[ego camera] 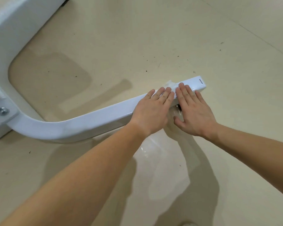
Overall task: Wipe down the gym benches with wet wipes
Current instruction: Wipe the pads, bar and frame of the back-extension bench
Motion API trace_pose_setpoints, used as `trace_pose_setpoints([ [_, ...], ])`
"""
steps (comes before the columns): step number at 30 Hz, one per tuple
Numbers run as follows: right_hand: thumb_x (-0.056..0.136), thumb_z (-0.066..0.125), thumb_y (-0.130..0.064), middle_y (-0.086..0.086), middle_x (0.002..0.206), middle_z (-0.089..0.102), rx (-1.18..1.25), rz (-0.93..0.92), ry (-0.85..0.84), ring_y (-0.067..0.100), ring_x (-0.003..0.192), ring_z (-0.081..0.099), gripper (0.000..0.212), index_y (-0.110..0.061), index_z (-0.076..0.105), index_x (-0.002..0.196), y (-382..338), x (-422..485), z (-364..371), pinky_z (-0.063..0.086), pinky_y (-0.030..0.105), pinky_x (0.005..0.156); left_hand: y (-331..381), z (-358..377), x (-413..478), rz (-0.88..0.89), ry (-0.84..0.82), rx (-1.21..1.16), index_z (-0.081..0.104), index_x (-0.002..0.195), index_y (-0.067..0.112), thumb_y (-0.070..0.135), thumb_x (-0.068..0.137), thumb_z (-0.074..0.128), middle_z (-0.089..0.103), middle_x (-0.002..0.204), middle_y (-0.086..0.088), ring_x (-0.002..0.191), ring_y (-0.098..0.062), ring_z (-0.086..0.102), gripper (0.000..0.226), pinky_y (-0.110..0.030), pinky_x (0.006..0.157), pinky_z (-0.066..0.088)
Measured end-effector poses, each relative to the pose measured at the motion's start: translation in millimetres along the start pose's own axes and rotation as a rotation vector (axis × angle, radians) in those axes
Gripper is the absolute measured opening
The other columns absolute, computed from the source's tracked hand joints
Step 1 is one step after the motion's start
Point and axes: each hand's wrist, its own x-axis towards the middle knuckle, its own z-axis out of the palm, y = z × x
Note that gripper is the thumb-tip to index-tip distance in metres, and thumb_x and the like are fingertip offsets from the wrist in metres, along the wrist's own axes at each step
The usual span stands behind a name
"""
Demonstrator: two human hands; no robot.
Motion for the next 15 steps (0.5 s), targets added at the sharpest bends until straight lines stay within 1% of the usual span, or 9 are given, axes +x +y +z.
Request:
trace_pose_setpoints([
  [1, 0.085, 0.036, -0.053, 0.013, 0.168, 0.003, -0.012, -0.049, 0.01, 0.026, 0.156, 0.003, 0.092, -0.005, 0.01, 0.159, -15, -1, -1, 0.009, 0.046, 0.125, -11, 7, -19, -0.009, 0.016, -0.001, 0.005, 0.16, 0.011, 0.029, 0.1, 0.036, 0.004, 0.169, -0.005, 0.156, -0.021, 0.006, 0.07, -0.04, 0.126, 0.004],
  [3, 0.084, 0.041, -0.052, 0.016, 0.167, 0.008, -0.033, -0.153, 0.031, 0.028, 0.155, 0.008, 0.093, -0.003, 0.015, 0.159, -49, -2, -3, 0.01, 0.047, 0.125, -34, 21, -61, -0.03, 0.112, 0.011, 0.022, 0.159, 0.008, 0.022, 0.093, 0.044, 0.021, 0.166, -0.008, 0.153, -0.024, 0.022, 0.07, -0.042, 0.124, 0.015],
  [4, 0.084, 0.042, -0.052, 0.016, 0.167, 0.008, -0.041, -0.2, 0.035, 0.029, 0.155, 0.008, 0.093, -0.003, 0.016, 0.159, -67, -1, -5, 0.01, 0.047, 0.125, -46, 28, -82, -0.047, 0.169, 0.026, 0.031, 0.156, 0.006, 0.017, 0.09, 0.043, 0.03, 0.162, -0.01, 0.15, -0.025, 0.03, 0.068, -0.044, 0.123, 0.023],
  [5, 0.084, 0.041, -0.052, 0.016, 0.167, 0.008, -0.046, -0.242, 0.036, 0.029, 0.155, 0.008, 0.093, -0.003, 0.016, 0.159, -85, 0, -7, 0.01, 0.048, 0.125, -58, 35, -101, -0.063, 0.217, 0.04, 0.037, 0.153, 0.005, 0.013, 0.088, 0.041, 0.035, 0.16, -0.011, 0.147, -0.026, 0.035, 0.066, -0.045, 0.121, 0.028],
  [6, 0.084, 0.04, -0.052, 0.017, 0.167, 0.007, -0.049, -0.281, 0.036, 0.029, 0.155, 0.007, 0.093, -0.003, 0.016, 0.159, -102, 2, -9, 0.011, 0.048, 0.125, -69, 41, -120, -0.083, 0.241, 0.057, 0.039, 0.152, 0.005, 0.009, 0.088, 0.038, 0.036, 0.159, -0.011, 0.146, -0.026, 0.037, 0.065, -0.045, 0.12, 0.03],
  [8, 0.084, 0.04, -0.052, 0.018, 0.167, 0.008, -0.053, -0.356, 0.026, 0.031, 0.155, 0.009, 0.092, -0.003, 0.017, 0.158, -137, 8, -14, 0.013, 0.05, 0.125, -88, 46, -152, -0.143, 0.248, 0.065, 0.037, 0.153, 0.006, 0.006, 0.088, 0.04, 0.035, 0.16, -0.01, 0.147, -0.025, 0.036, 0.065, -0.044, 0.12, 0.03],
  [10, 0.083, 0.044, -0.05, 0.019, 0.166, 0.011, -0.062, -0.426, 0.008, 0.032, 0.154, 0.011, 0.092, -0.001, 0.018, 0.158, -170, 16, -19, 0.015, 0.05, 0.124, -104, 49, -179, -0.226, 0.232, 0.054, 0.037, 0.153, 0.007, 0.006, 0.086, 0.043, 0.035, 0.16, -0.009, 0.147, -0.024, 0.036, 0.068, -0.043, 0.119, 0.029],
  [13, 0.082, 0.049, -0.046, 0.019, 0.166, 0.012, -0.072, -0.5, -0.007, 0.033, 0.154, 0.012, 0.093, -0.001, 0.018, 0.158, -216, 29, -26, 0.016, 0.05, 0.124, -122, 52, -214, -0.353, 0.232, 0.027, 0.039, 0.152, 0.007, 0.009, 0.083, 0.042, 0.038, 0.159, -0.009, 0.147, -0.023, 0.037, 0.069, -0.041, 0.119, 0.027],
  [15, 0.082, 0.042, -0.048, 0.019, 0.165, 0.016, -0.066, -0.532, -0.007, 0.032, 0.154, 0.016, 0.091, -0.002, 0.02, 0.157, -243, 37, -32, 0.016, 0.05, 0.124, -131, 54, -232, -0.431, 0.261, -0.012, 0.041, 0.151, 0.007, 0.012, 0.086, 0.039, 0.039, 0.158, -0.01, 0.146, -0.022, 0.037, 0.066, -0.042, 0.119, 0.029],
])
